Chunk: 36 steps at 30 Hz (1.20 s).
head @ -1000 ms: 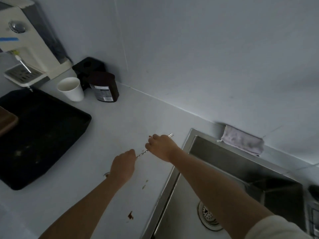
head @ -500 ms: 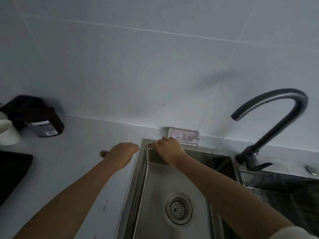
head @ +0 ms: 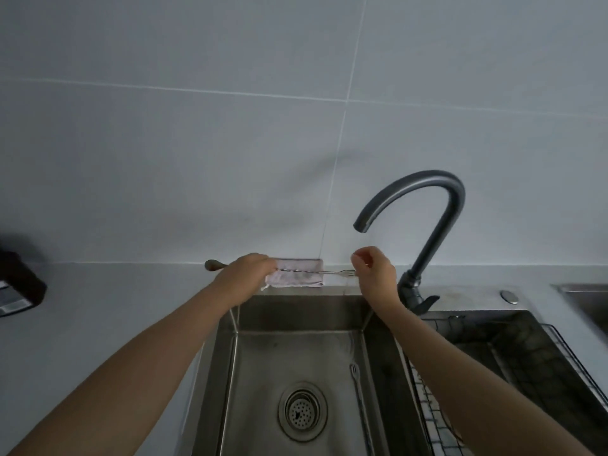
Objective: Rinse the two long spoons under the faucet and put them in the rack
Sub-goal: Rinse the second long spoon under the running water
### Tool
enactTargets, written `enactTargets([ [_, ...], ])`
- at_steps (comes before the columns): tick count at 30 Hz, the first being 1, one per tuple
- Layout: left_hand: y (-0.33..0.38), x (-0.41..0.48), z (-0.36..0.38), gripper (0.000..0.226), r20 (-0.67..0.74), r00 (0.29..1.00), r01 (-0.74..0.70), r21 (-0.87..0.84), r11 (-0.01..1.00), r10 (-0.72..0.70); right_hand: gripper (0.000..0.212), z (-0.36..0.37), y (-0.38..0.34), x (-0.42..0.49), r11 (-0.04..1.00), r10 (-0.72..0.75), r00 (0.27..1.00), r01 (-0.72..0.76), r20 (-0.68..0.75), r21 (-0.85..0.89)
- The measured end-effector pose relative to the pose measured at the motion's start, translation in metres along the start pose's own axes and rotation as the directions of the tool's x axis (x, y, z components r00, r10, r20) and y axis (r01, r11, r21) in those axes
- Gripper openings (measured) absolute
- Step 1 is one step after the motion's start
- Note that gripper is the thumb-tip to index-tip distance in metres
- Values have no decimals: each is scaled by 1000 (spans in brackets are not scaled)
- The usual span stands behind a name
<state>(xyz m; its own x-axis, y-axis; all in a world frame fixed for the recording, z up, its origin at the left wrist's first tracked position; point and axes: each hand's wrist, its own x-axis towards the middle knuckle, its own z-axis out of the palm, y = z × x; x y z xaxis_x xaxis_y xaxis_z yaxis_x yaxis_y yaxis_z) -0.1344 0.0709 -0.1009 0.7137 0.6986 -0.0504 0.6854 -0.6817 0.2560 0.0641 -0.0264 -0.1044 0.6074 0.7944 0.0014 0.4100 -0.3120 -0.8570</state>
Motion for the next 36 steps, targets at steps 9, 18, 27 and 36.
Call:
enactTargets([
  [9,17,20,-7,28,-38,999,-24,52,998,26,19,-14,14,13,631,376,852,-523,364,573],
  [18,13,26,-5,18,-10,1000,7,149,989,-6,14,-6,7,21,357,375,852,-497,366,791],
  [27,16,24,-16,15,-10,997,82,251,964,-82,15,6,3,24,319,427,840,-485,333,814],
  [36,17,23,-18,24,-27,999,50,245,968,-45,31,7,1,24,211,402,824,-508,399,835],
])
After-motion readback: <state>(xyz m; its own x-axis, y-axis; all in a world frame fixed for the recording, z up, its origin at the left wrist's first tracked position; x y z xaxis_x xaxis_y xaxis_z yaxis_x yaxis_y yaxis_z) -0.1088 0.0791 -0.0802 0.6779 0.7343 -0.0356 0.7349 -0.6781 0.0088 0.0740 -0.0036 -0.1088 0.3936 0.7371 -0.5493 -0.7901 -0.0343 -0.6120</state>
